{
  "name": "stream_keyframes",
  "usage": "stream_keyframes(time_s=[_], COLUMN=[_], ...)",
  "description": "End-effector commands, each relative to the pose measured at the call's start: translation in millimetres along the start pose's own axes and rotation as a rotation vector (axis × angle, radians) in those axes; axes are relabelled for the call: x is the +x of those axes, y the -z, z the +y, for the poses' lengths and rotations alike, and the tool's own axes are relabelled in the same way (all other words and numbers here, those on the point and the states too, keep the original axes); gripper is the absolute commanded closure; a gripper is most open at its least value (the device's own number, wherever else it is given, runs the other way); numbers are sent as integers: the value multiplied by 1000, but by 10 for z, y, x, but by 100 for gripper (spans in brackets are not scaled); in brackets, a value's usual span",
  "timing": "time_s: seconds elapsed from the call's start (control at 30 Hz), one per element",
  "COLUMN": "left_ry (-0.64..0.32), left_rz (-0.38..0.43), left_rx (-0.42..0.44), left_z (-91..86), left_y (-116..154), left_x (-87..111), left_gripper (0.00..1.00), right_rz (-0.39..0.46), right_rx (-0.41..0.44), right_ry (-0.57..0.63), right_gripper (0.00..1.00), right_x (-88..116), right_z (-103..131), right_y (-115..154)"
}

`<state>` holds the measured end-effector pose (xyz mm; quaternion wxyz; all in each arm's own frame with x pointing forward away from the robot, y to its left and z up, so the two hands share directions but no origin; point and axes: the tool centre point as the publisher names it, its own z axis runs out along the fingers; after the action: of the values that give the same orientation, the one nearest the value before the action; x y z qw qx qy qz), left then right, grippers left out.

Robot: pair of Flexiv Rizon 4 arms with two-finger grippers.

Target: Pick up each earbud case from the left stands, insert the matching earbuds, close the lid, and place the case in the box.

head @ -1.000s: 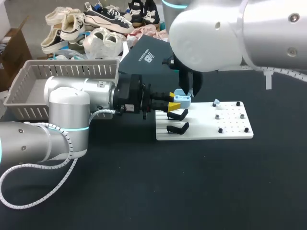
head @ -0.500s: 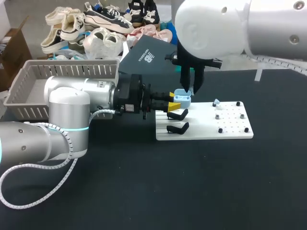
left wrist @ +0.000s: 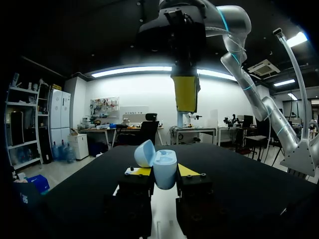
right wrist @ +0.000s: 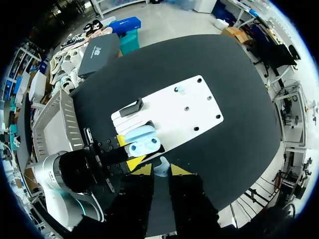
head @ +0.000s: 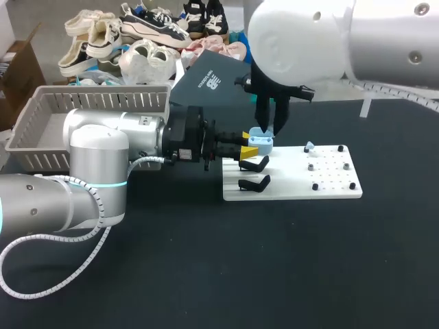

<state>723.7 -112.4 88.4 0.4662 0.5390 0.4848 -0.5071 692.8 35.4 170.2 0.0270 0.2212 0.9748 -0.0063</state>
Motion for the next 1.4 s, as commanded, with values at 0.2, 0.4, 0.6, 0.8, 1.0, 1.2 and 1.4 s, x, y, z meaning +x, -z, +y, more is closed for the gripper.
stream_keyframes(time_s=[0.2, 0.4, 0.6, 0.8, 1.0, 1.2, 1.4], left_ry=[-1, -1, -1, -1, -1, -1, -1], left_rz=[-14, -14, -14, -14, -14, -14, -14], left_rx=[-1, -1, -1, -1, -1, -1, -1], left_z=[7, 7, 7, 7, 7, 7, 7], left_y=[-16, -16, -16, -16, -16, -16, -16], left_x=[73, 73, 73, 73, 73, 73, 73], left_gripper=[100, 100, 100, 100, 100, 100, 100], right_rz=[-17, -28, -30, -24, -18, -10, -4], right_rx=[-17, -5, 6, 14, 16, 22, 21], right_ry=[56, 70, 68, 58, 55, 51, 47], right_gripper=[100, 100, 100, 100, 100, 100, 100], right_x=[26, -5, -53, -95, -119, -139, -162], right_z=[94, 110, 107, 108, 132, 138, 145], right_y=[-58, -128, -160, -198, -224, -248, -275])
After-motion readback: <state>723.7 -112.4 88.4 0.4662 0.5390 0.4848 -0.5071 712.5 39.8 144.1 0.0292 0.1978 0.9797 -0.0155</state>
